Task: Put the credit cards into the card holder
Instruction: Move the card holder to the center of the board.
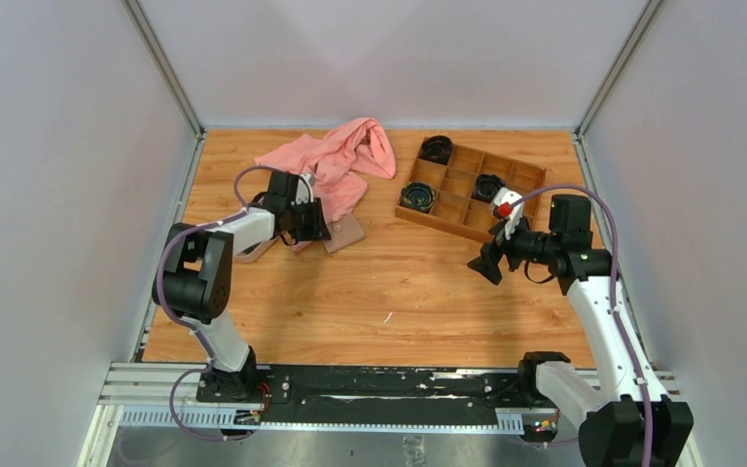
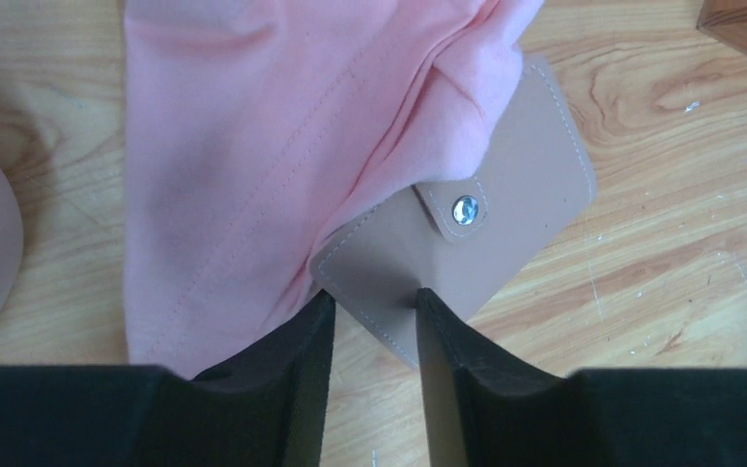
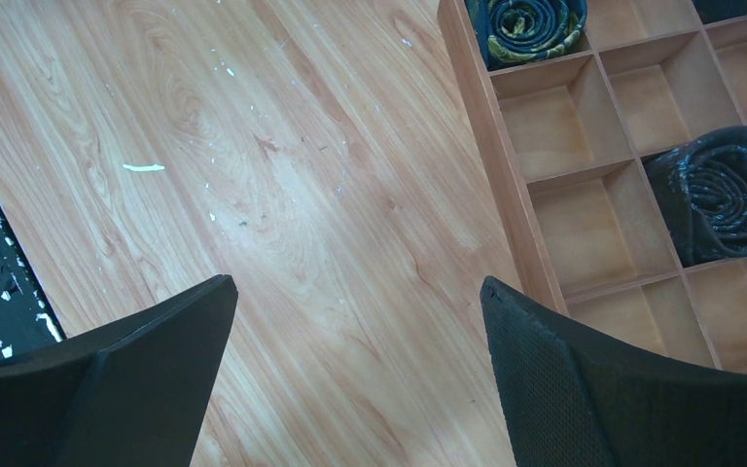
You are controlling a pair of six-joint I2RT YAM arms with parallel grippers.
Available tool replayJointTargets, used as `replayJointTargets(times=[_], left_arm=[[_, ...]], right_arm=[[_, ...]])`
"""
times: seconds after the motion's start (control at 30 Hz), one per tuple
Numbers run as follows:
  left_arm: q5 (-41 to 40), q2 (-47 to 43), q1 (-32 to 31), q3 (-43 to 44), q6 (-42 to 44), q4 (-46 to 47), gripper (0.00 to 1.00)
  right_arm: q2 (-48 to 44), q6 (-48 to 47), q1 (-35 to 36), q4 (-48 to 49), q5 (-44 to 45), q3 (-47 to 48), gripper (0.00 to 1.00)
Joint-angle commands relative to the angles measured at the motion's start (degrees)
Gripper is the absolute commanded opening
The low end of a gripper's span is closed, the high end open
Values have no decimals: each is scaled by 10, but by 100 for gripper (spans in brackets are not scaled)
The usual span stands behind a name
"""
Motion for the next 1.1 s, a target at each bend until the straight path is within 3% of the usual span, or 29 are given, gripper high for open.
replayJointTargets(times=[0.0,0.13,0.23,0.77,1.07], left_arm=[[31,13,9,-6,-9,21,31],[41,11,10,-12,-7,25,10],[62,6,10,-20,-6,32,0],[180,-96,4,-132,-45,90,0],[177,-138,-62,-165,-54,90,0]], right_arm=[[0,-10,10,-10,3,-9,100],[-1,-11,11,-11,3,-9,100],[-2,-11,11,-11,3,-9,100],[-2,-16,18,-13,2,-9,100],[-5,-24,19,-17,-7,-11,100]])
